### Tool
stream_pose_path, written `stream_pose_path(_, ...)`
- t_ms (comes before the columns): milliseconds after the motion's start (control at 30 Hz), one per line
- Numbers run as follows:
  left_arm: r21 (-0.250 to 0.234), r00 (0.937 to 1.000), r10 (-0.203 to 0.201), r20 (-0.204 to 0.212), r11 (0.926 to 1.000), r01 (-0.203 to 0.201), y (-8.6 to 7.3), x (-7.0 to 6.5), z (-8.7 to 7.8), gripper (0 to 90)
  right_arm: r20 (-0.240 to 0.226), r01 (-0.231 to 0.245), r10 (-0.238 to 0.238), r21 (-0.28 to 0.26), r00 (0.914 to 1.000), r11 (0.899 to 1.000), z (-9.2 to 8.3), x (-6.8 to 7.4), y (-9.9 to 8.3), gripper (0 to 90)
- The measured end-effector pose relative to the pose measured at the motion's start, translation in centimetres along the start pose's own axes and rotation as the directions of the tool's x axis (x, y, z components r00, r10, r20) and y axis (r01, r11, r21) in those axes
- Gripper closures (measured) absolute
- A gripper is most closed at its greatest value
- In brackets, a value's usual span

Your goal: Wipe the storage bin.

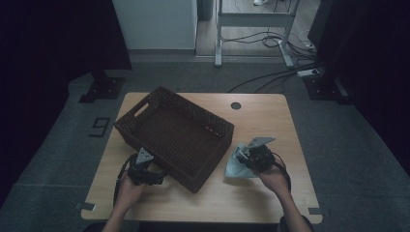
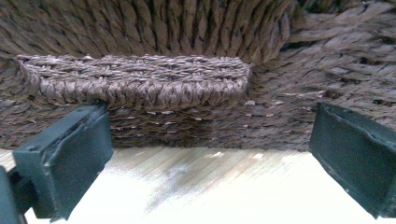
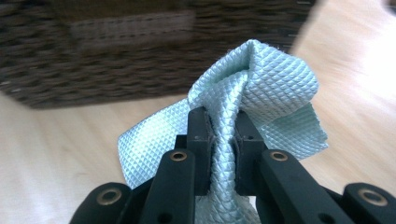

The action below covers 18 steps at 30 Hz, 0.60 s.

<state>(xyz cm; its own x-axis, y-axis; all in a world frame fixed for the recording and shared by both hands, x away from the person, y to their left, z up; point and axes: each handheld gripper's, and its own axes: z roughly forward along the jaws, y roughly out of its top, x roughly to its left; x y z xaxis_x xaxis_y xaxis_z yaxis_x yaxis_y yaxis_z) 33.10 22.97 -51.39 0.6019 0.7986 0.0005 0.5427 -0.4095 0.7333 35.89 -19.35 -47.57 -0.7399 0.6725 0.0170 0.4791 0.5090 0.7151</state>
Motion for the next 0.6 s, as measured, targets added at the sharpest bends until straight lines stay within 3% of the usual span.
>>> stream_pose_path(233, 0.004, 1.0, 0.003, -0.003, 1.0, -0.003, 0.0, 0.0, 0.0, 0.0, 0.106, -0.065, 0.067, -0.023, 0.9921, 0.998, -1.7, -2.7, -1.0, 79.9)
stream_pose_path(433, 0.001, 1.0, 0.002, -0.002, 1.0, -0.002, 0.0, 0.0, 0.0, 0.0, 0.2, -0.123, 0.125, -0.026, 0.9717, 0.992, -3.2, -5.0, -2.2, 79.9)
stream_pose_path(600, 0.0, 1.0, 0.001, -0.001, 1.0, -0.001, 0.0, 0.0, 0.0, 0.0, 0.227, -0.171, 0.178, -0.048, 0.9575, 0.984, -3.9, -6.5, -3.3, 79.7)
